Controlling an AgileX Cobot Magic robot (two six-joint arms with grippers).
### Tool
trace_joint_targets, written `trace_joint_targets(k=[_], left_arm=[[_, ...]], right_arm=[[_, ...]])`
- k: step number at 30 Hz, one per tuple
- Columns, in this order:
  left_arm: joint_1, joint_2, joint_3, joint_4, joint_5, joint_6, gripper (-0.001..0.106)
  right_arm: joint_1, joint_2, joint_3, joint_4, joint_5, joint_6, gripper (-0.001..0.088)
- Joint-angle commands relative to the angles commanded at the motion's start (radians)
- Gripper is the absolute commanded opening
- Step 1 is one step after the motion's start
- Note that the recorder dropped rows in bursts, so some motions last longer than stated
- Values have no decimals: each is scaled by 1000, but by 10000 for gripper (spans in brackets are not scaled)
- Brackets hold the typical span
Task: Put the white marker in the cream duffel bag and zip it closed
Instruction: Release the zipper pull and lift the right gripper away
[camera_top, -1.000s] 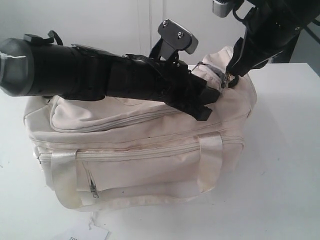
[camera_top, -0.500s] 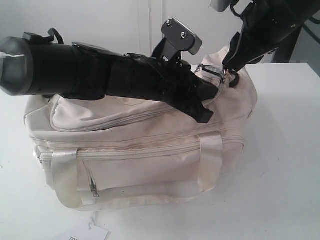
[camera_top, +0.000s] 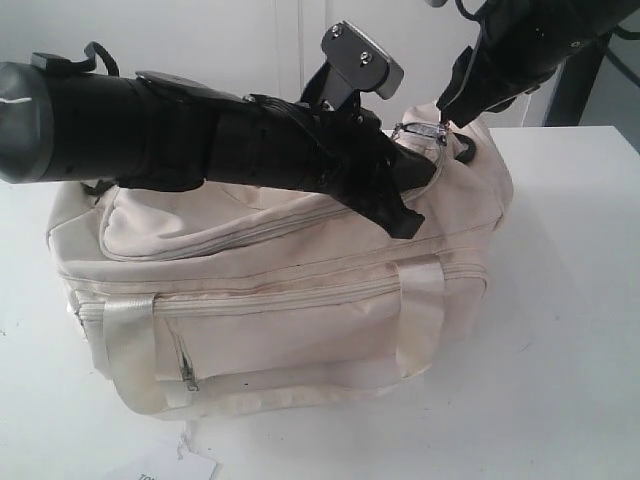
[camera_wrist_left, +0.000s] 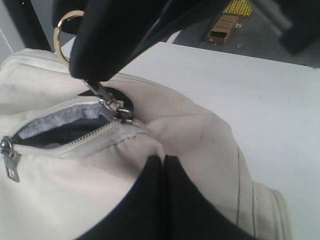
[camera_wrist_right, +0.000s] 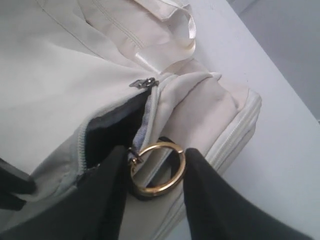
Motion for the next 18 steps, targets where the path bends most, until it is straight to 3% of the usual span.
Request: trace_joint_targets(k=[10, 18], left_arm=[[0, 0, 0, 0, 21, 1, 0], [0, 0, 0, 2, 26, 1, 0]], right_arm=[[0, 82, 0, 2, -174, 29, 0], [0, 109, 0, 2, -209, 29, 0]])
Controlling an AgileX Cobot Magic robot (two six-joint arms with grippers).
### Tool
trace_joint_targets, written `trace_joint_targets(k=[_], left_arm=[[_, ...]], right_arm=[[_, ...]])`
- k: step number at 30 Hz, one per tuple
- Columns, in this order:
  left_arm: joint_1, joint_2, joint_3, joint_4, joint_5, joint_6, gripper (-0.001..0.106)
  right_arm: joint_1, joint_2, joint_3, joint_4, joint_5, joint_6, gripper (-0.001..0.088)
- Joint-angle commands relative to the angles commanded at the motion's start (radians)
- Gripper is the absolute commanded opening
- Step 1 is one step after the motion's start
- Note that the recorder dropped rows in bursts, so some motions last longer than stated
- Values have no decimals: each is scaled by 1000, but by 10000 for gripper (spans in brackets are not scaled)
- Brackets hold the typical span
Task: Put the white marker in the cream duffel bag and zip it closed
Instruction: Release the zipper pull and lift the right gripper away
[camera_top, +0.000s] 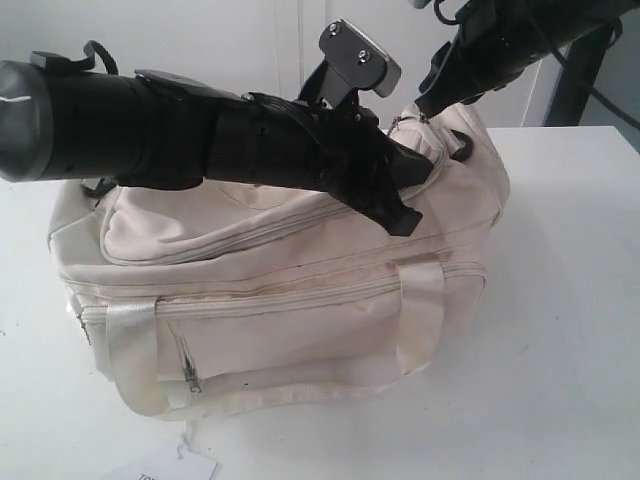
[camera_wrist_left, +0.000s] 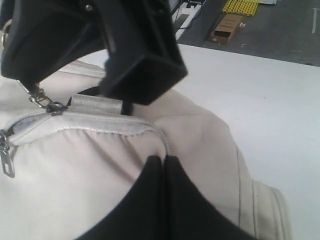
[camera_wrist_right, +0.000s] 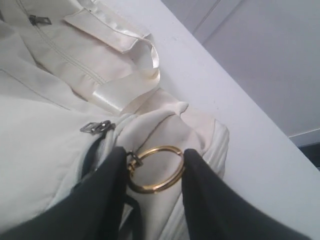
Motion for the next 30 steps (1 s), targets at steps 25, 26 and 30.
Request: trace_joint_targets(k=[25, 26, 30], left_arm=[[0, 0, 0, 8, 0, 0, 0], [0, 0, 0, 8, 0, 0, 0], [0, 0, 0, 8, 0, 0, 0]], right_arm=[[0, 98, 0, -1, -213, 88, 0], [0, 101, 0, -1, -217, 88, 0], [0, 109, 0, -1, -215, 95, 0]])
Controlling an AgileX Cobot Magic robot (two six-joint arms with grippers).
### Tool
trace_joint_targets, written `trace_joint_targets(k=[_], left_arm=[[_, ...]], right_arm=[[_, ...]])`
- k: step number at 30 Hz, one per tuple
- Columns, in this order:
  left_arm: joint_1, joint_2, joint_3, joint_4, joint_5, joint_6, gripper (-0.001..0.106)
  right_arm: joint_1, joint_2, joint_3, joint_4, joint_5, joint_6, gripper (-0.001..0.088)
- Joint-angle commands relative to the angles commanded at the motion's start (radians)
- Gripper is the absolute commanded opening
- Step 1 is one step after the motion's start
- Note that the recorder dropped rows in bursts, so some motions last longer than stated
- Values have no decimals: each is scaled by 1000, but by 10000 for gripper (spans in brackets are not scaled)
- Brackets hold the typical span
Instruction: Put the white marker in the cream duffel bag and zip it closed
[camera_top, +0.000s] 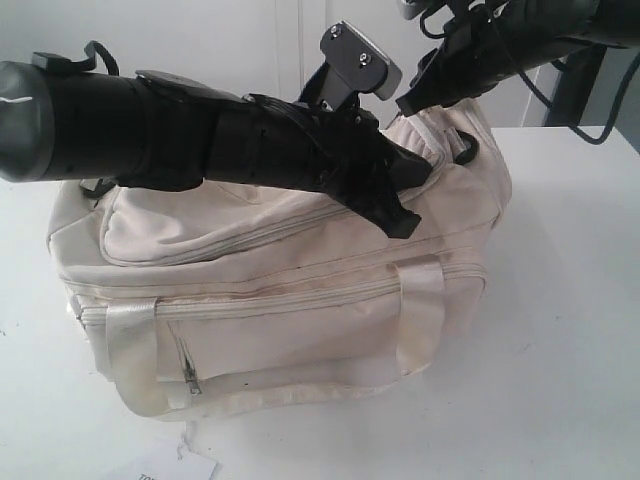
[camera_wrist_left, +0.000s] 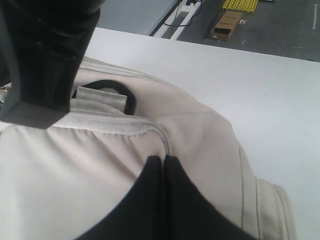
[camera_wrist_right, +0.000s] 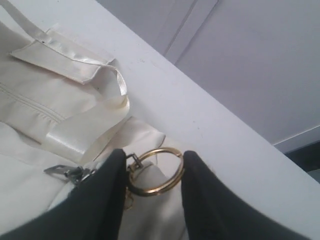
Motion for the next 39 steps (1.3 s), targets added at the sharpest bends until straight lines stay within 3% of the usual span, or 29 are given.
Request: trace_joint_targets(k=[2, 5, 10, 13, 21, 29, 39], left_arm=[[0, 0, 0, 0, -8, 0, 13], [0, 0, 0, 0, -10, 0, 186], [0, 0, 0, -9, -63, -2, 556], [0, -12, 0, -9, -113, -8, 663], [0, -91, 0, -9, -138, -10, 676], [2, -129, 0, -9, -141, -10, 667], [2, -153, 2, -9, -83, -140, 667]], right_arm=[[0, 0, 0, 0, -2, 48, 8], [0, 0, 0, 0, -9, 80, 125], [0, -2, 0, 0, -5, 94, 525], [0, -23, 0, 0, 6, 108, 691], [-38, -121, -2, -4, 74, 268, 681], [-140, -130, -47, 3, 447, 303, 561], [-147, -88, -46, 57, 523, 289, 553]])
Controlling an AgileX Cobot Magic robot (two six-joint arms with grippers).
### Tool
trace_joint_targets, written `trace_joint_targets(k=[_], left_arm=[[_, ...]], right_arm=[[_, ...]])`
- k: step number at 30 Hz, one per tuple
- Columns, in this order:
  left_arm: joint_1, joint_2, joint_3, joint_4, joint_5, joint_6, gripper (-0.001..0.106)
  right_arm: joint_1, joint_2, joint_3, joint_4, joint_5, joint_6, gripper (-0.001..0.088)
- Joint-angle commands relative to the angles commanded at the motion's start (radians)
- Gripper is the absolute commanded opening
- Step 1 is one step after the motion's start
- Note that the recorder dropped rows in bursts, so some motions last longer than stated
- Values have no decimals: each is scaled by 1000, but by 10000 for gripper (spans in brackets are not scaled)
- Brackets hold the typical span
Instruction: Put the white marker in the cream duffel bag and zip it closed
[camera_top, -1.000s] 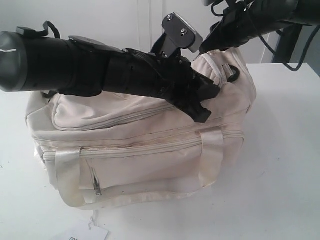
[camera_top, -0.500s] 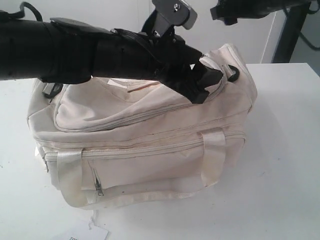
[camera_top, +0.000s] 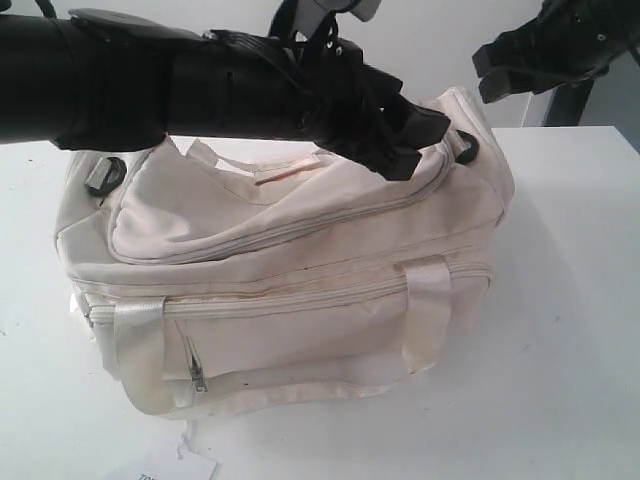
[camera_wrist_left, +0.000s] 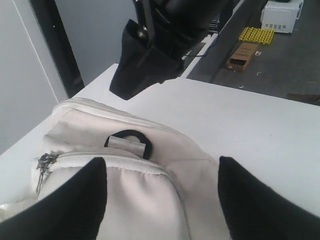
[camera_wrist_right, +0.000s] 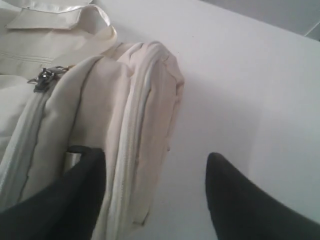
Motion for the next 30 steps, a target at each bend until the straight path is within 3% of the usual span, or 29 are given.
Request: trace_joint_targets(k=[4, 8, 10, 13, 30], left_arm=[[0, -17, 0, 8, 58, -2, 667], [0, -21, 12, 10, 60, -23, 667], [0, -21, 28, 17, 58, -23, 667], [0, -21, 53, 19, 56, -23, 667], [0, -21, 79, 19, 45, -23, 667]], right_arm=[[0, 45, 0, 10, -7, -2, 548], [2, 69, 0, 34, -8, -2, 442], [2, 74, 0, 30, -16, -14, 323], [2, 72, 0, 30, -13, -30, 12], [0, -60, 106, 8, 24, -25, 0]])
